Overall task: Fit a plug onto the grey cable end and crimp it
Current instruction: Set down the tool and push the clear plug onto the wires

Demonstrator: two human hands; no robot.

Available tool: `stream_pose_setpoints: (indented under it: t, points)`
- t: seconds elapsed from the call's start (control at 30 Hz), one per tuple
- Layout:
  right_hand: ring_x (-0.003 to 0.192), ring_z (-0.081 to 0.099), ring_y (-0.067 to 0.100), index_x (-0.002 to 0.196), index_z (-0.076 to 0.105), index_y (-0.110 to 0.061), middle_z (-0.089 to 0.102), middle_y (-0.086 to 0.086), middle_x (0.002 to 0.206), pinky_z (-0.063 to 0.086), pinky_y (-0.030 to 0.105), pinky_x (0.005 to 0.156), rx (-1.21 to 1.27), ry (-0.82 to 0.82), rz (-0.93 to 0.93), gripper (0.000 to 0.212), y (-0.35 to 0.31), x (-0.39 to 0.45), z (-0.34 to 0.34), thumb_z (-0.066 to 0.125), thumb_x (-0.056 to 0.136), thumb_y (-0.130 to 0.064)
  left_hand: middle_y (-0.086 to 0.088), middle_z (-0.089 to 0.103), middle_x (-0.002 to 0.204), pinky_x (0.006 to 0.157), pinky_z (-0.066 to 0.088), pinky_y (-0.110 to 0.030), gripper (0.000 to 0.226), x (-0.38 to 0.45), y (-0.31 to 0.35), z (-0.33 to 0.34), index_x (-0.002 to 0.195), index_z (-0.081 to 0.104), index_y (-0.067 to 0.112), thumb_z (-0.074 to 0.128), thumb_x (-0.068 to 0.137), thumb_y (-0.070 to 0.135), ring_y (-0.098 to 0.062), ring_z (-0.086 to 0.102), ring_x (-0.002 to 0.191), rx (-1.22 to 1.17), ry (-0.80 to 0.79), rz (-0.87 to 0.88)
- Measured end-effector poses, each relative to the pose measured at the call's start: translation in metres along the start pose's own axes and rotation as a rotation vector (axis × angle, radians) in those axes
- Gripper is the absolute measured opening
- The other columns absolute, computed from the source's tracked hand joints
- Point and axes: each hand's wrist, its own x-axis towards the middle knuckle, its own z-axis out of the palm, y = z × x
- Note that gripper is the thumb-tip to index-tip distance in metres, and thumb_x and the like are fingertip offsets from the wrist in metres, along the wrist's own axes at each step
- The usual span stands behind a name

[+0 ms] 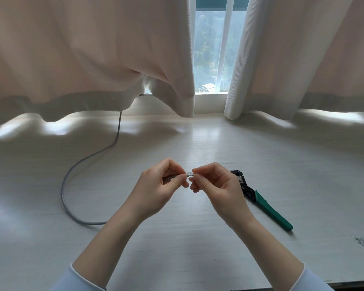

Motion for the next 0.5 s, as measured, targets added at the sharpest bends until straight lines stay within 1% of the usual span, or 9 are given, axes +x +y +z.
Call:
stream_pose_setpoints:
  t: [0.1, 0.2, 0.27, 0.37, 0.43, 0.5]
  points:
    - [0.066, 0.066, 0.019, 0.087, 0.065, -0.004, 0.07, 0.008, 0.076, 0.054, 0.026, 0.066, -0.041, -0.016, -0.023, 0.008, 0.0001, 0.0008, -0.0011, 0.064, 0.087, 0.004, 0.006, 0.075, 0.077, 0.061, 0.044, -0.009, 0.009, -0.0007, 0.0007, 0.001, 0.082, 0.063, 0.018, 0.065, 0.089, 0.014, -0.001, 0.067, 0.07, 0.008, 0.008, 0.021]
    - [0.067, 0.065, 0.02, 0.091, 0.058, -0.003, 0.067, 0.005, 0.08, 0.053, 0.027, 0.066, -0.062, -0.029, -0.063, 0.011, -0.0004, 0.0014, -0.0011, 0.064, 0.086, 0.005, 0.006, 0.075, 0.074, 0.053, 0.039, -0.011, 0.01, -0.0015, 0.0009, 0.0019, 0.081, 0.062, 0.019, 0.064, 0.091, 0.02, -0.002, 0.056, 0.054, 0.005, 0.025, 0.026]
    - [0.067, 0.065, 0.021, 0.093, 0.054, -0.005, 0.066, 0.0, 0.081, 0.053, 0.027, 0.065, -0.065, -0.029, -0.085, 0.017, -0.0011, 0.0016, -0.0007, 0.065, 0.086, 0.005, 0.005, 0.075, 0.074, 0.049, 0.036, -0.012, 0.01, -0.0017, 0.0001, 0.0024, 0.082, 0.062, 0.019, 0.063, 0.091, 0.024, -0.003, 0.047, 0.048, 0.002, 0.029, 0.029]
    - [0.066, 0.064, 0.022, 0.094, 0.052, -0.01, 0.066, -0.003, 0.08, 0.052, 0.027, 0.065, -0.084, -0.034, -0.101, 0.021, -0.0026, 0.002, 0.0004, 0.064, 0.086, 0.005, 0.006, 0.075, 0.072, 0.048, 0.035, -0.011, 0.009, -0.0017, -0.0012, 0.003, 0.084, 0.065, 0.022, 0.063, 0.091, 0.029, -0.004, 0.045, 0.048, 0.005, 0.033, 0.028]
    - [0.066, 0.064, 0.022, 0.093, 0.051, -0.012, 0.066, -0.003, 0.08, 0.052, 0.027, 0.065, -0.101, -0.033, -0.103, 0.022, -0.0036, 0.003, 0.001, 0.064, 0.086, 0.005, 0.007, 0.075, 0.071, 0.05, 0.037, -0.012, 0.009, -0.0016, -0.0015, 0.0029, 0.084, 0.067, 0.025, 0.063, 0.09, 0.032, -0.004, 0.049, 0.051, 0.008, 0.034, 0.023]
    - [0.066, 0.064, 0.022, 0.092, 0.051, -0.013, 0.065, -0.004, 0.08, 0.052, 0.028, 0.065, -0.121, -0.034, -0.106, 0.021, -0.0045, 0.0038, 0.0012, 0.064, 0.086, 0.003, 0.007, 0.074, 0.07, 0.052, 0.041, -0.017, 0.009, -0.0013, -0.0012, 0.0037, 0.084, 0.068, 0.027, 0.064, 0.089, 0.033, -0.004, 0.056, 0.055, 0.001, 0.032, 0.014]
